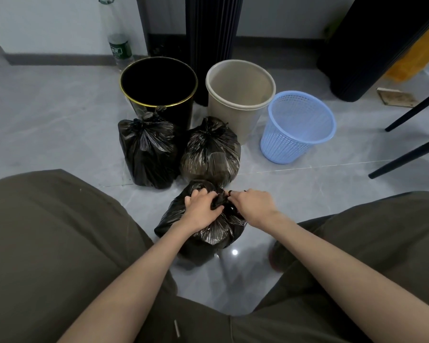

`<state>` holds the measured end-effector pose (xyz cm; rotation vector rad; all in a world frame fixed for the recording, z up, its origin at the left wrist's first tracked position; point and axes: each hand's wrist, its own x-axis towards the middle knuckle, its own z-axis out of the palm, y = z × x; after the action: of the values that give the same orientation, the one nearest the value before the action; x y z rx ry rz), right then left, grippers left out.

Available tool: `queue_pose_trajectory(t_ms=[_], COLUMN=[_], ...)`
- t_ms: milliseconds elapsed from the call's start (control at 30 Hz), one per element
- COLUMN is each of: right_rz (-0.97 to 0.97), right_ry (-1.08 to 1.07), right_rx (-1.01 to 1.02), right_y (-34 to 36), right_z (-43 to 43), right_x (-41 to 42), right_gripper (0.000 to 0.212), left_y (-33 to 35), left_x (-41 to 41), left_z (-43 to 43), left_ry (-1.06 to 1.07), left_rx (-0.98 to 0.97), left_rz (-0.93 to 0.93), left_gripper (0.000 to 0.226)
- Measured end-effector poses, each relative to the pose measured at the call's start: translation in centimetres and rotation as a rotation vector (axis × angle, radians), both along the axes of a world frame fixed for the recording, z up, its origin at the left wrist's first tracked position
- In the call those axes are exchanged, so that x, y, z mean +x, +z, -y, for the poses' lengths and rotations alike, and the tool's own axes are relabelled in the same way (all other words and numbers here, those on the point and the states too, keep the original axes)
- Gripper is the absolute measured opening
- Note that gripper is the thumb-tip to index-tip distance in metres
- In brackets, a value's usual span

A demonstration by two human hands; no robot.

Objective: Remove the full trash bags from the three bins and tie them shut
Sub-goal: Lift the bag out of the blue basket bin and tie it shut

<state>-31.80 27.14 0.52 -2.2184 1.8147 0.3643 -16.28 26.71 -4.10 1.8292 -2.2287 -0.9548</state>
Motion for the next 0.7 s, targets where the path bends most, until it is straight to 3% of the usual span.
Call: queue_pose_trajectory(t_ms=[100,200,400,567,633,700], right_rz=[-0.141,-0.083,0.478,1.108,1.301,1.365], right_ry=[0.228,0.231,-0.265,-0.932,-1.109,-1.173], right_rx=[-0.1,-0.026,0.399,0.857,0.883,0.815], right_y=[0.1,0.1,0.3,0.6,0.5,0.2], right_z=[0.0,0.3,1.0,1.1,1.1,0.7], right_x=[-0.1,-0.4,0.2,0.3,0.7,1.2], right_gripper=[0.025,0.035,0.043,0.03,0.017,0.01], left_y=[0.1,0.0,0.0,-0.4,-0.5,-0.5], left_x=[0.0,0.0,0.3,0.1,0.0,-0.1], left_z=[0.0,-0.1,0.0,-0.2,-0.3,-0.4], left_ry=[-0.005,-0.007,-0.008,0.031,0.043,0.03], left_rx=[-0.04,-0.06,-0.074,-0.048,-0.032,-0.029], left_rz=[0.009,0.019,0.01,-0.034,-0.055,-0.054], left_gripper=[0.026,0.025,0.023,0.024,0.025,0.025])
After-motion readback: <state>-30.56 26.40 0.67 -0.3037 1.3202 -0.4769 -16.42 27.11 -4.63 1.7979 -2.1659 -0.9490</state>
